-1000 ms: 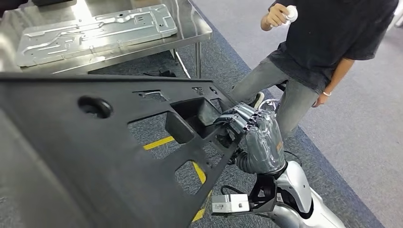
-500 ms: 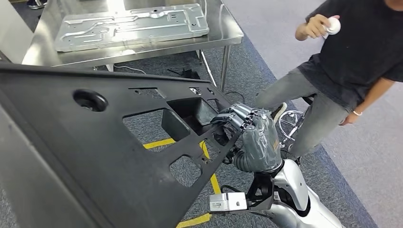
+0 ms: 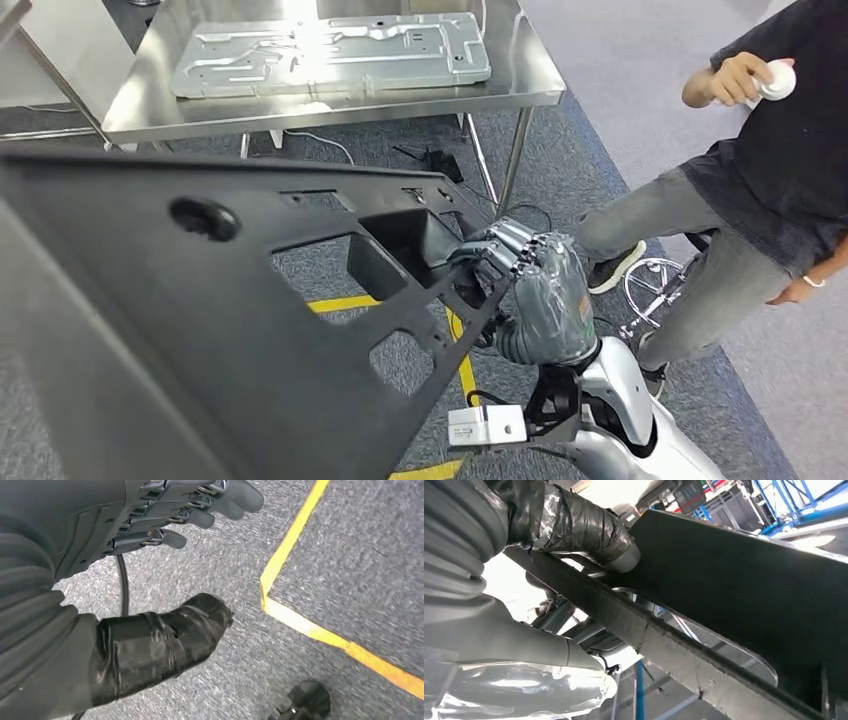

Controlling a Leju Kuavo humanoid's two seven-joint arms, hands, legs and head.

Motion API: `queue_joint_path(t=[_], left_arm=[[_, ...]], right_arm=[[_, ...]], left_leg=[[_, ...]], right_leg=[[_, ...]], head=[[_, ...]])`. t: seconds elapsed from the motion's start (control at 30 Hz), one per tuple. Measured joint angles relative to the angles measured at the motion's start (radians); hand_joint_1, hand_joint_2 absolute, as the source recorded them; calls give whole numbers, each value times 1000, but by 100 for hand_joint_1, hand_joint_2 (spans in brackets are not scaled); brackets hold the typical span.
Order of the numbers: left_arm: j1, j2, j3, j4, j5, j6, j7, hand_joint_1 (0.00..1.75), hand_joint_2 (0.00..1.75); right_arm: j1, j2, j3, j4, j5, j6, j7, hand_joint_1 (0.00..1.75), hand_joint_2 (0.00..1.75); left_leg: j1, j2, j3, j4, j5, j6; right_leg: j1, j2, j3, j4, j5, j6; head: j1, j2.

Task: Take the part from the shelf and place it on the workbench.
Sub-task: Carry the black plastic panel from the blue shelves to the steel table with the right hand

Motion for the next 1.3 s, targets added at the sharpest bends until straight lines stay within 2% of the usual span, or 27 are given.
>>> queue_joint_path(t=[0.07,0.1,0.13,0.2,0.23,0.27,0.3,0.37,0.4,0.47,0.53,0.6,0.67,0.73,0.77,0.8,0.83,0.9,0.93,0.97,1.0,1.07,1.13,1.17,1.2,1.27,1.3], left_arm=[[0,2,0,0,3,-3,0,0,175],[-1,3,0,0,4,-4,-1,0,175],[-2,4,0,0,5,-5,-2,0,175],[-3,3,0,0,5,-7,-3,0,175],[-2,4,0,0,5,-7,-3,0,175],[-1,4,0,0,5,-7,-3,0,175],[0,4,0,0,5,-8,-3,0,175],[0,5,0,0,5,-8,-3,0,175],[-2,6,0,0,5,-8,-3,0,175],[-4,6,0,0,5,-8,-4,0,175],[-4,6,0,0,5,-9,-5,0,175],[-3,7,0,0,5,-9,-6,0,175],[-4,7,0,0,5,-9,-6,0,175],[-4,7,0,0,5,-9,-6,0,175],[-3,7,0,0,5,-10,-5,0,175],[-1,7,0,0,5,-11,-4,0,175],[0,6,0,0,5,-11,-4,0,175],[2,6,0,0,6,-12,-3,0,175],[2,6,0,0,6,-13,-3,0,175],[2,5,0,0,6,-13,-2,0,175],[2,5,0,0,6,-13,-2,0,175],[1,4,0,0,6,-14,-1,0,175],[2,5,0,0,7,-14,-1,0,175],[1,6,0,0,7,-14,-1,0,175],[0,6,0,0,7,-14,0,0,175],[1,6,0,0,7,-14,0,0,175],[3,6,0,0,8,-14,0,0,175]], right_arm=[[0,0,0,0,-1,0,-4,175,175],[-1,0,0,0,-2,0,-5,175,175],[-1,0,0,0,-3,0,-7,175,175],[-2,0,0,0,-5,0,-8,175,175],[-1,0,0,0,-6,0,-8,175,175],[-1,0,0,0,-7,1,-8,175,175],[-1,0,0,0,-9,1,-8,175,175],[-1,0,0,0,-11,0,-8,175,175],[-2,0,0,0,-12,0,-9,175,175],[-3,0,0,0,-14,0,-11,175,175],[-3,0,0,0,-16,0,-12,175,175],[-4,0,0,0,-17,0,-13,175,175],[-4,0,0,0,-17,0,-13,175,175],[-4,0,0,0,-17,1,-13,175,175],[-4,0,0,0,-18,1,-13,175,175],[-3,0,0,0,-18,2,-13,175,175],[-3,0,0,0,-18,2,-13,175,175],[-3,0,0,1,-18,2,-13,175,175],[-3,-1,0,1,-18,3,-13,175,175],[-4,-1,0,2,-18,3,-13,175,175],[-4,-1,0,2,-18,3,-13,175,175],[-4,-1,0,1,-18,3,-13,175,175],[-5,-1,0,1,-18,3,-13,175,175],[-5,-1,0,1,-19,3,-13,175,175],[-5,-1,0,1,-19,3,-14,175,175],[-4,0,0,1,-20,3,-14,175,175],[-3,0,0,2,-21,3,-14,175,175]], left_leg=[[1,9,-4,12,-12,-10],[2,19,-16,40,-28,-16],[4,31,-40,89,-53,-22],[9,46,-111,221,-105,-32],[12,49,-140,270,-117,-36],[14,50,-152,285,-110,-38],[15,51,-144,261,-85,-39],[16,57,-83,128,-15,-37],[14,61,-51,64,6,-35],[9,63,-18,-1,13,-23],[8,57,-13,-9,8,-7],[10,54,1,-16,6,8],[10,52,15,-18,3,19],[5,49,20,-17,-3,26],[3,48,22,-16,-7,28],[0,46,26,-14,-12,30],[-3,43,33,-14,-17,30],[-7,39,51,-14,-31,29],[-8,37,59,-14,-37,27],[-8,37,63,-15,-42,24],[-7,37,66,-16,-46,19],[-7,37,74,-11,-50,9],[-6,40,69,19,-55,0],[-5,41,50,56,-63,-5],[-2,44,17,110,-75,-11],[5,47,-69,227,-115,-22],[8,48,-104,261,-129,-26]], right_leg=[[-3,-3,6,-7,1,-10],[-6,-6,11,-11,1,-15],[-8,-10,14,-13,1,-19],[-8,-17,16,-13,-2,-23],[-8,-19,17,-13,-4,-24],[-9,-21,18,-12,-5,-24],[-9,-22,19,-11,-7,-22],[-12,-23,26,-10,-14,-16],[-10,-24,28,-10,-18,-11],[-8,-25,33,-15,-20,3],[-6,-25,42,-18,-16,16],[-7,-25,42,0,-23,24],[-7,-23,3,78,-65,27],[-4,-21,-73,206,-118,27],[-3,-21,-106,252,-129,26],[-2,-20,-123,265,-121,23],[-1,-20,-121,240,-93,18],[5,-18,-71,112,-10,4],[10,-17,-47,52,10,-2],[14,-16,-29,12,18,-7],[18,-15,-21,-5,16,-11],[19,-15,-11,-15,12,-20],[14,-16,12,-24,8,-31],[11,-18,24,-27,4,-35],[8,-19,35,-29,-2,-37],[7,-20,51,-29,-17,-39],[6,-19,61,-29,-25,-38]], head=[[-2,0],[-4,0],[-6,0],[-9,0],[-9,0],[-9,0],[-9,0],[-9,0],[-10,0],[-9,0],[-7,0],[-5,0],[-2,0],[1,0],[2,0],[2,0],[2,0],[2,0],[0,0],[-1,0],[-2,0],[-2,0],[0,0],[-1,0],[-3,0],[-6,0],[-6,0]])
